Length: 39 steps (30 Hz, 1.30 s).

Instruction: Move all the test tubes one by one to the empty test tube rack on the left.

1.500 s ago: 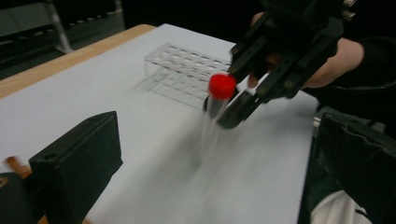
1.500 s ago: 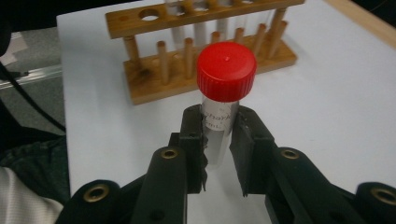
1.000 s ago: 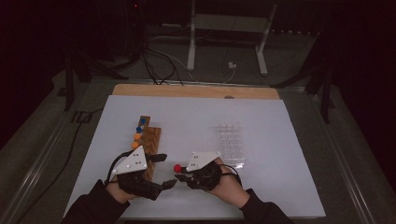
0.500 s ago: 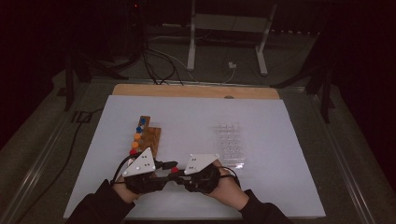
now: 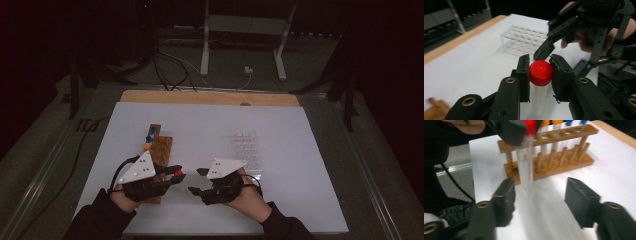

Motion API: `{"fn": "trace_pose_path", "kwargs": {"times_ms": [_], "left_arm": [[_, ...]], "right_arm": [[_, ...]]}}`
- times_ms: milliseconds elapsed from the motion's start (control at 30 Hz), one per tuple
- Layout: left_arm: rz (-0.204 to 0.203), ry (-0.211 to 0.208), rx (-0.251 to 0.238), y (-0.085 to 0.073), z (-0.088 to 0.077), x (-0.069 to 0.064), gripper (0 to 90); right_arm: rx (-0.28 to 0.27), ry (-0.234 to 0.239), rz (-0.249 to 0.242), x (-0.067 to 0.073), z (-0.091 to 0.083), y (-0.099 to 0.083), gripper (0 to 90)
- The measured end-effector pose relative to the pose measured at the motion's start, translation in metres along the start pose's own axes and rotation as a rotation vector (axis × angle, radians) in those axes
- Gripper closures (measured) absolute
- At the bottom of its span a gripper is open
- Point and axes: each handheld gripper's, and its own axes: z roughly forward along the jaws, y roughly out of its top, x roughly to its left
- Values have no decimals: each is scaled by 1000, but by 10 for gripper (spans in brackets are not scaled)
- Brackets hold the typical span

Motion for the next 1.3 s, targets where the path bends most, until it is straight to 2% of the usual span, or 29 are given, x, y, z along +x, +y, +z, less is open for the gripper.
{"fn": "trace_pose_path", "kwargs": {"times_ms": [167, 233, 333, 433, 633, 867, 1100, 1167, 1300], "left_arm": [[2, 43, -14, 6, -16, 6, 716], [2, 56, -17, 7, -23, 9, 716], [-4, 81, -24, 7, -33, 12, 716], [1, 108, -30, 9, -43, 14, 716], [5, 151, -32, 11, -62, 17, 716], [3, 187, -22, 8, -73, 19, 716], [-22, 227, -11, -1, -81, 25, 715], [-44, 253, -18, -5, -83, 28, 715], [-71, 274, -10, -15, -84, 32, 715]], "right_arm": [[-45, -39, 41, -6, -9, 1, 168], [-59, -35, 46, -7, -12, 1, 139], [-73, -20, 48, -10, -15, 1, 44], [-81, -30, 56, -12, -16, 1, 0], [-106, -46, 66, -15, -19, 1, 0], [-115, -53, 67, -15, -21, 0, 0], [-115, -56, 63, -16, -22, 0, 0], [-117, -59, 63, -16, -23, 0, 0], [-127, -62, 68, -16, -25, 0, 0]]}}
